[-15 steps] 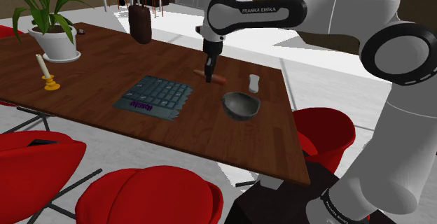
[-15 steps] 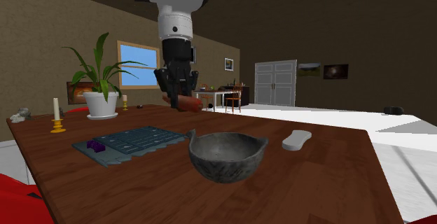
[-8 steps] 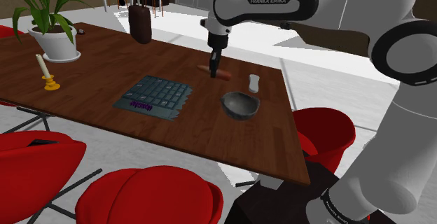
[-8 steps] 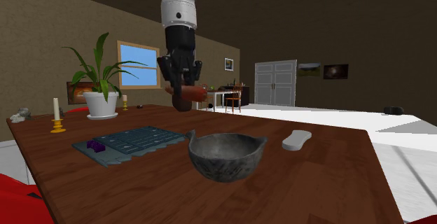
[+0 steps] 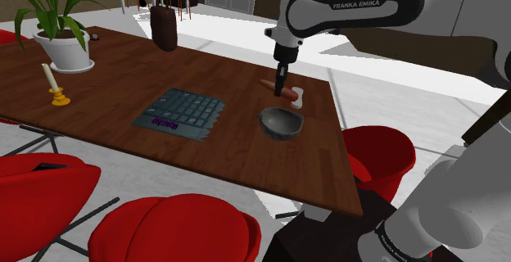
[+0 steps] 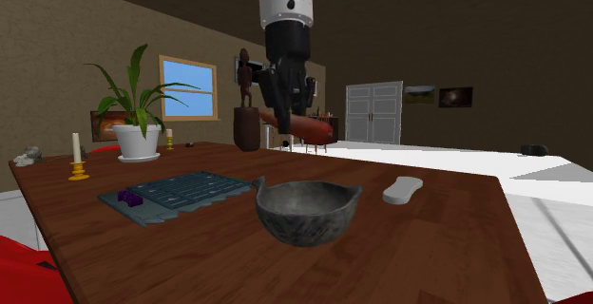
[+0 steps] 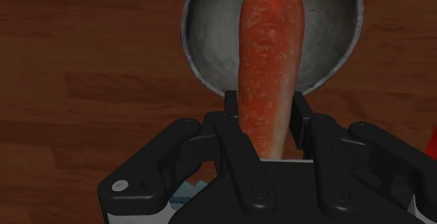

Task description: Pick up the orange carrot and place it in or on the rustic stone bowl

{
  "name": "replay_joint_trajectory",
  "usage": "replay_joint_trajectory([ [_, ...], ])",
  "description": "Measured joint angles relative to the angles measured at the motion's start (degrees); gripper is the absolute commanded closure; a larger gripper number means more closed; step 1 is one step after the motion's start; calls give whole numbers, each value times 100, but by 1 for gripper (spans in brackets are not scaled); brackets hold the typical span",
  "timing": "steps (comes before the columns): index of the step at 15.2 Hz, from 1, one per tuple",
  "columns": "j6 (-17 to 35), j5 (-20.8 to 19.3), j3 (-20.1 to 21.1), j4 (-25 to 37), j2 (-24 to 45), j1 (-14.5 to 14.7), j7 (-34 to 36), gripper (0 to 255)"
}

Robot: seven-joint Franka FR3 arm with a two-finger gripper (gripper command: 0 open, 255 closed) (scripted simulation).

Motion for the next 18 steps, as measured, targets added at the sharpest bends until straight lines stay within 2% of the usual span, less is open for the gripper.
replay_joint_trajectory([
  [2, 79, 13, -76, -432, -359, -63, -139, 255],
  [7, 453, 11, -109, -887, -439, -87, -188, 255],
  [14, 1009, -3, -106, -1313, -306, -87, -163, 255],
  [18, 1102, -7, -109, -1369, -272, -90, -163, 255],
])
